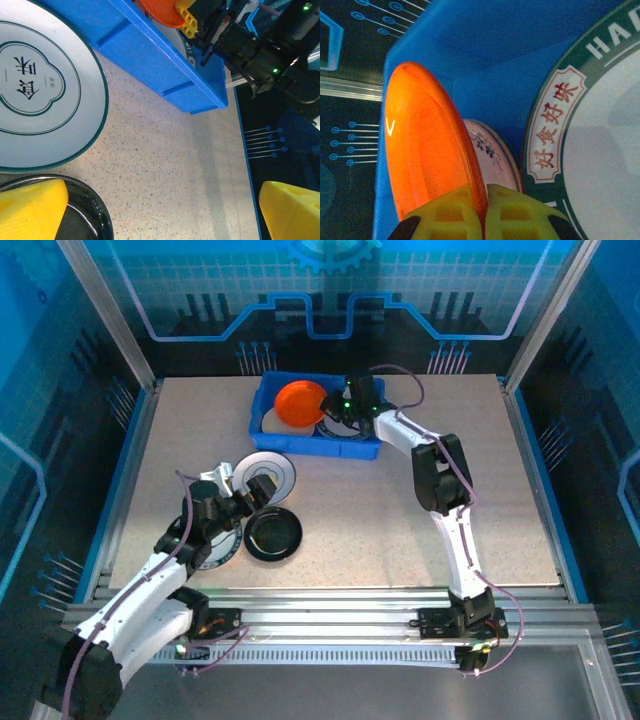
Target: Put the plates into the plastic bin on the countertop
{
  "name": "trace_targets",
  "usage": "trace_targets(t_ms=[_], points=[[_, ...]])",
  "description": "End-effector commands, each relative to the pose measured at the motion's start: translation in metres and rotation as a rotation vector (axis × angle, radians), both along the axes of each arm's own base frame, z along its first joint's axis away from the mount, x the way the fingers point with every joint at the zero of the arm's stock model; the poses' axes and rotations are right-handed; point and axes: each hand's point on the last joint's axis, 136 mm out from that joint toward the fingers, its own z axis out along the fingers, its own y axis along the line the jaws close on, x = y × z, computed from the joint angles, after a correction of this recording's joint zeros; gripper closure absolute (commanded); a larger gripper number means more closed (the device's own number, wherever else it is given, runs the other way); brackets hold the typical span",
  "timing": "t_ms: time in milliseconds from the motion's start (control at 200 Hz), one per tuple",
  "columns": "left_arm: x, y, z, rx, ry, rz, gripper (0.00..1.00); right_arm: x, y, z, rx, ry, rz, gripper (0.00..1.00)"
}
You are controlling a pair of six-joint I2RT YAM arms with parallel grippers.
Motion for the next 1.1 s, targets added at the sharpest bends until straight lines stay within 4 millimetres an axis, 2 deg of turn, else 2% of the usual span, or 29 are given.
trace_targets(t_ms=[0,395,790,996,1091], points=[[-0.006,0.003,-0.011,0.009,0.029,-0.003,0.01,0.006,0.024,0.019,0.040,-0.064,0.030,1.00],[-0.006,0.003,-0.022,0.019,0.055,-0.009,0.01,-0.005,0.053,-0.012,-0.050,-0.004,0.090,1.00],[-0.006,0.003,-0.025,0.034,0.056,-0.012,0.01,-0.009,0.060,-0.026,-0.108,0.041,0.100,1.00],[-0.005,0.004,-0.030,0.046,0.066,-0.011,0.01,-0.013,0.060,-0.033,-0.129,0.052,0.098,0.80],[-0.005,0.004,-0.031,0.049,0.066,-0.013,0.01,-0.013,0.058,-0.029,-0.150,0.035,0.094,0.76]])
